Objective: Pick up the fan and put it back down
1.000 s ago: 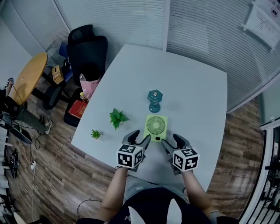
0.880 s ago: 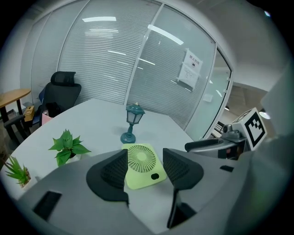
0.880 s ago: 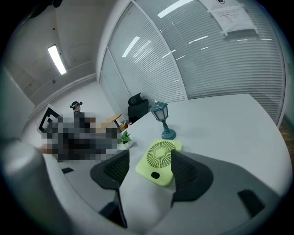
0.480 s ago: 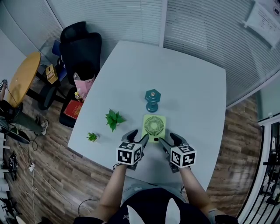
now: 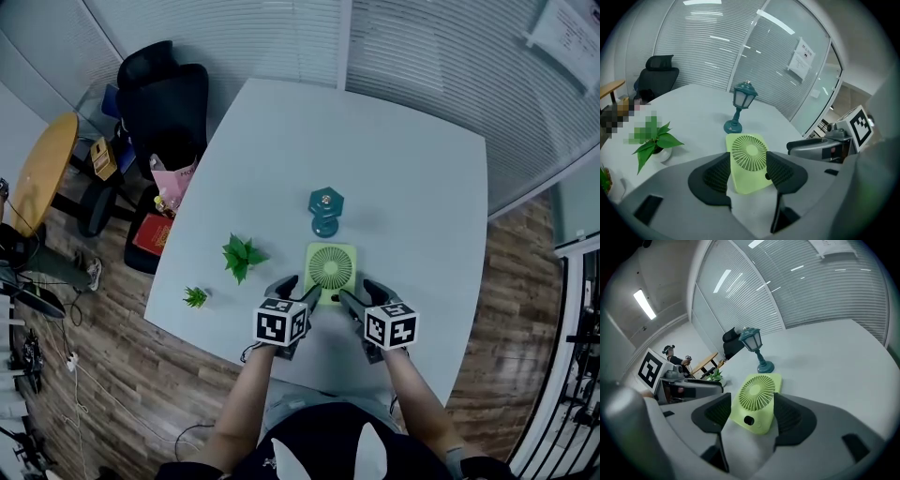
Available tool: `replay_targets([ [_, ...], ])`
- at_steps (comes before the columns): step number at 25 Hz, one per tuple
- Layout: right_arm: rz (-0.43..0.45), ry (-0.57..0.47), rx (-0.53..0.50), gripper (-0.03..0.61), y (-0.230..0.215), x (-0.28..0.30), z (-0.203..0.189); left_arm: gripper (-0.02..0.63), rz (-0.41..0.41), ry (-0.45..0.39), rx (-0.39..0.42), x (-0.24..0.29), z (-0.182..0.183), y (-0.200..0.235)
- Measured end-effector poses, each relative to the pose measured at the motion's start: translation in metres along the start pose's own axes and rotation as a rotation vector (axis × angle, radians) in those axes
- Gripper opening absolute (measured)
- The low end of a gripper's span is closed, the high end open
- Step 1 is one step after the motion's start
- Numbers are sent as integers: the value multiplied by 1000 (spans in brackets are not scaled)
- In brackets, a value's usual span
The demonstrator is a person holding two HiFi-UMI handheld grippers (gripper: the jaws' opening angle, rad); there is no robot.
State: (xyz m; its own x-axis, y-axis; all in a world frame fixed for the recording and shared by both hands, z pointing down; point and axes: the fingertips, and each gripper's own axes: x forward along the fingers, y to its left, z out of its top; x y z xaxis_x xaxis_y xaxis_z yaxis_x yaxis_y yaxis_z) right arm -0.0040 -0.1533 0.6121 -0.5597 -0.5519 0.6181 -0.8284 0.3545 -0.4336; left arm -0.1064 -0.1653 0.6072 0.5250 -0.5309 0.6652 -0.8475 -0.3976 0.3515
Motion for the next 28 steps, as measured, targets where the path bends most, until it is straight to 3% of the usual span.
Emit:
replay_targets([
  [13, 7, 75, 32, 298, -15, 26, -17, 230, -3, 83, -48, 29, -24, 17],
  [28, 30, 128, 91, 308, -26, 45, -38, 230, -26, 103, -127, 48, -38, 24],
])
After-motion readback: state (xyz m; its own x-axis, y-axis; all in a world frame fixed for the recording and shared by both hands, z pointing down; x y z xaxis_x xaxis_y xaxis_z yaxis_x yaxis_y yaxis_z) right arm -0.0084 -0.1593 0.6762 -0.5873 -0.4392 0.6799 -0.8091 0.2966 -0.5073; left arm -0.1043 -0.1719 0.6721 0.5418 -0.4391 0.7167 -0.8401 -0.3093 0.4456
